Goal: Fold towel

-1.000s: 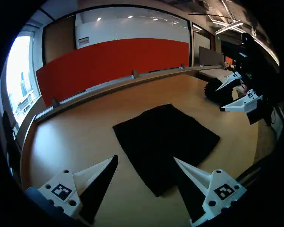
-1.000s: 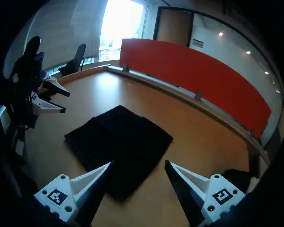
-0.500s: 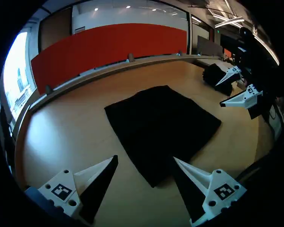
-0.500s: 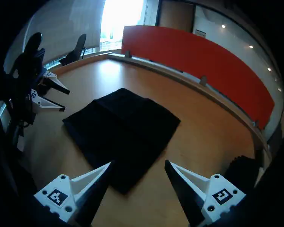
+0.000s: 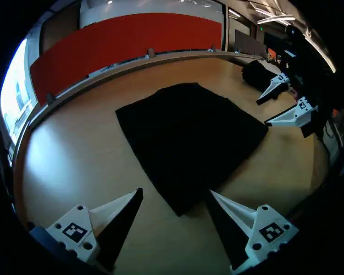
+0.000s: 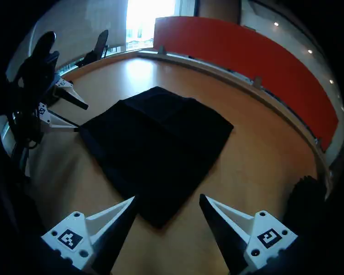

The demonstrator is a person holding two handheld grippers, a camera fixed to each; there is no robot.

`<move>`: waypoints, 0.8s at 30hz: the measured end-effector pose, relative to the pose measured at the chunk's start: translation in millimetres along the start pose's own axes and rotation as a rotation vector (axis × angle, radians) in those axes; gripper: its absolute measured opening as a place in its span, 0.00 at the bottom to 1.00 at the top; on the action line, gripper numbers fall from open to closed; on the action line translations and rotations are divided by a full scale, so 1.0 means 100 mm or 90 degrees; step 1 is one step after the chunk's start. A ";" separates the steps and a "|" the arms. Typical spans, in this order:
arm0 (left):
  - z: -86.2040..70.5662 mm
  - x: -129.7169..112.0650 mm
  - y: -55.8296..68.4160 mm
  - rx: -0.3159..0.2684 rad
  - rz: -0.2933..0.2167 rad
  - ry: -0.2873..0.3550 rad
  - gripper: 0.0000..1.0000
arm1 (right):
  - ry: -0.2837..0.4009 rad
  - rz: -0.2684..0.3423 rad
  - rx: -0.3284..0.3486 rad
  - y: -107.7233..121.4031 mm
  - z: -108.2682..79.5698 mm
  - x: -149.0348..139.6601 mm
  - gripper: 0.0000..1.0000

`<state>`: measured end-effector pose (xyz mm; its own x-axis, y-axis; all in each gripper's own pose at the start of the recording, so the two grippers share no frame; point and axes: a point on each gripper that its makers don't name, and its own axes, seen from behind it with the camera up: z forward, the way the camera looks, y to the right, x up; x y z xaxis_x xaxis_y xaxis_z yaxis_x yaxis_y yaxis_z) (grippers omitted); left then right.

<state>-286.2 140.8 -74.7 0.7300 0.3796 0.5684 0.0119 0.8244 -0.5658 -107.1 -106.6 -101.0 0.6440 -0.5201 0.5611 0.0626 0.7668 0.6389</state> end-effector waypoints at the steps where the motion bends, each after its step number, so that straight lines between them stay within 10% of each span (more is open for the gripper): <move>1: 0.01 -0.02 0.01 -0.003 -0.002 -0.004 0.97 | -0.004 -0.001 0.003 -0.02 0.01 -0.03 0.98; 24: 0.13 -0.21 0.16 -0.031 0.013 -0.056 0.80 | -0.050 0.002 0.055 -0.16 0.11 -0.29 0.67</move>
<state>-310.3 151.5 -87.7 0.6678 0.4333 0.6052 0.0325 0.7953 -0.6053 -134.9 -108.1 -121.4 0.5826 -0.5479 0.6003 -0.0077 0.7348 0.6782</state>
